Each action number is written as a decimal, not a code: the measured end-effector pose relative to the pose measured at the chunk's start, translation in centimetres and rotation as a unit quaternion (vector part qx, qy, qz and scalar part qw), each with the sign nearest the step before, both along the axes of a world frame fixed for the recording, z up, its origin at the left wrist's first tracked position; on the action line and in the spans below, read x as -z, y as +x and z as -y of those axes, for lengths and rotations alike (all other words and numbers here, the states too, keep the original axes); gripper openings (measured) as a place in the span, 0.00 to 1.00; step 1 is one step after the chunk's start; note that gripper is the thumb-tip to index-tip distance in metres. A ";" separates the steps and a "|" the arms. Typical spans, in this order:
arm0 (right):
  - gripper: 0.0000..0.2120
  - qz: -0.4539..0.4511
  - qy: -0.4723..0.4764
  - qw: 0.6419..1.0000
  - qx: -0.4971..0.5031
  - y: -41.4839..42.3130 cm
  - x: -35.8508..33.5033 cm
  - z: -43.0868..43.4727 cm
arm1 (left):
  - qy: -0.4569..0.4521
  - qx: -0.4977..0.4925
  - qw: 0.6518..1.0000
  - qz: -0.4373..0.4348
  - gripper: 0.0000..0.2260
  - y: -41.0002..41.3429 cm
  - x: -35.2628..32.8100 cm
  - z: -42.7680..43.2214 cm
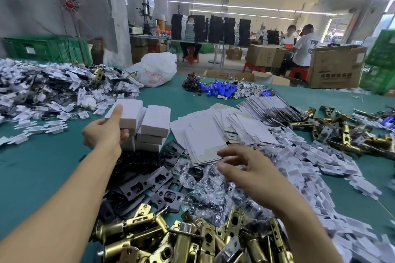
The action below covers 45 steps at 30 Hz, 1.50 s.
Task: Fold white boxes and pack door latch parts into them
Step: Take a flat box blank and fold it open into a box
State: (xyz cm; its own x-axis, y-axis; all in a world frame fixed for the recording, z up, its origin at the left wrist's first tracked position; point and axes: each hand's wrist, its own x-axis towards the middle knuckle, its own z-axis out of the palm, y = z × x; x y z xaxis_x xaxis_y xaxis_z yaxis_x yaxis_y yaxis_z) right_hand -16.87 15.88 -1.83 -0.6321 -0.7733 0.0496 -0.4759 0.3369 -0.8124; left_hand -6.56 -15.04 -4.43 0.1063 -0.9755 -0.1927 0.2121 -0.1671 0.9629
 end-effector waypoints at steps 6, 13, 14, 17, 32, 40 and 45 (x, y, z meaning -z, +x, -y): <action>0.11 -0.041 0.085 0.996 0.011 -0.2 0.0 0.4 | -0.022 -0.040 0.997 -0.061 0.22 -0.8 -0.1 0.0; 0.19 -0.186 0.245 0.951 0.008 -5.1 -0.7 8.4 | -0.011 -0.037 0.994 -0.100 0.09 -1.6 -0.2 -2.6; 0.21 -0.198 0.262 0.944 0.015 -5.8 -0.3 9.6 | 0.002 -0.026 0.995 -0.098 0.06 -1.5 -0.6 -3.5; 0.27 -0.213 0.334 0.918 0.032 -7.0 1.6 11.7 | 0.026 0.088 0.991 -0.097 0.06 -1.5 -2.1 -6.6; 0.30 -0.260 0.319 0.897 0.162 -5.5 3.8 12.2 | 0.108 0.369 0.910 -0.155 0.05 -1.3 -3.7 -15.5; 0.21 -0.258 0.201 0.928 0.179 -5.1 4.0 12.2 | 0.097 0.402 0.899 -0.141 0.08 -1.7 -2.3 -16.1; 0.17 -0.055 -0.022 0.974 0.219 -5.5 0.9 10.7 | 0.106 0.341 0.926 -0.122 0.07 -2.0 -2.0 -15.9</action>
